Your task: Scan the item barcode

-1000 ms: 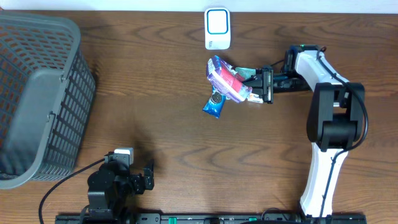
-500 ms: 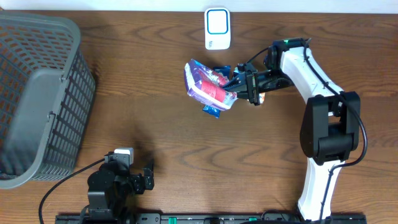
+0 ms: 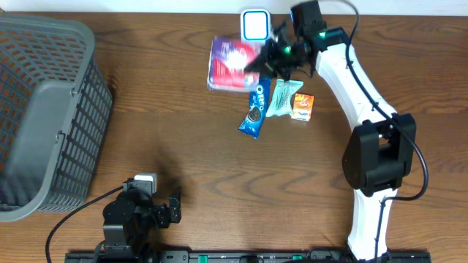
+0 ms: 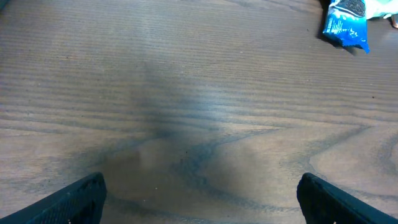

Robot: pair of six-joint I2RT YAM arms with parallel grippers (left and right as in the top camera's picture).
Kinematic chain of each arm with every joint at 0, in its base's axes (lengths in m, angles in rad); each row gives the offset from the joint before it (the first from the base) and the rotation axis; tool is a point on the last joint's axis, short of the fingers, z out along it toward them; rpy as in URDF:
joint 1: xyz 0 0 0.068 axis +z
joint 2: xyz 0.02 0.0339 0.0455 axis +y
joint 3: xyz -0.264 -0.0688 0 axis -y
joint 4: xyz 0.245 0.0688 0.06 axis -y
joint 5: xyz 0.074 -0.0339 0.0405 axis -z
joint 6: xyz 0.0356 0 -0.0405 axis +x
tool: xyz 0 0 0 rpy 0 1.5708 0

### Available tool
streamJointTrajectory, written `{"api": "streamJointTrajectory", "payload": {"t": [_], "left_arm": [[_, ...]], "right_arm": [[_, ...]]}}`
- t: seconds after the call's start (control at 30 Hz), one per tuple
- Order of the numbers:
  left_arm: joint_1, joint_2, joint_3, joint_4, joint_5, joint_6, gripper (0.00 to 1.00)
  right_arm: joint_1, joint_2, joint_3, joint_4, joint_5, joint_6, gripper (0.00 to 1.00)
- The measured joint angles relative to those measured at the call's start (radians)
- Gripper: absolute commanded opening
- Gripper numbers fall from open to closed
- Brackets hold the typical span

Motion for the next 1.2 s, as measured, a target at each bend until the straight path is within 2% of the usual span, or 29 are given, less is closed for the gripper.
{"api": "streamJointTrajectory", "payload": {"t": [0.07,0.23,0.37,0.5,0.83,1.0,1.2], "left_arm": [[0.0,0.0,0.0,0.0,0.0,0.0,0.98],[0.0,0.0,0.0,0.0,0.0,0.0,0.98],[0.0,0.0,0.0,0.0,0.0,0.0,0.98],[0.0,0.0,0.0,0.0,0.0,0.0,0.98],[0.0,0.0,0.0,0.0,0.0,0.0,0.98],[0.0,0.0,0.0,0.0,0.0,0.0,0.98],[0.0,0.0,0.0,0.0,0.0,0.0,0.98]], "right_arm": [[0.014,-0.002,0.019,0.087,0.16,0.019,0.01],[0.032,-0.002,0.02,0.178,0.496,0.05,0.01],[0.032,-0.001,0.021,0.284,0.641,0.056,0.01],[0.032,0.001,0.021,0.357,0.691,0.061,0.01],[0.024,0.034,0.021,0.353,0.723,0.087,0.01],[-0.022,0.027,0.021,0.258,0.721,0.087,0.01],[-0.204,-0.011,0.021,0.016,0.742,0.087,0.01]]}}
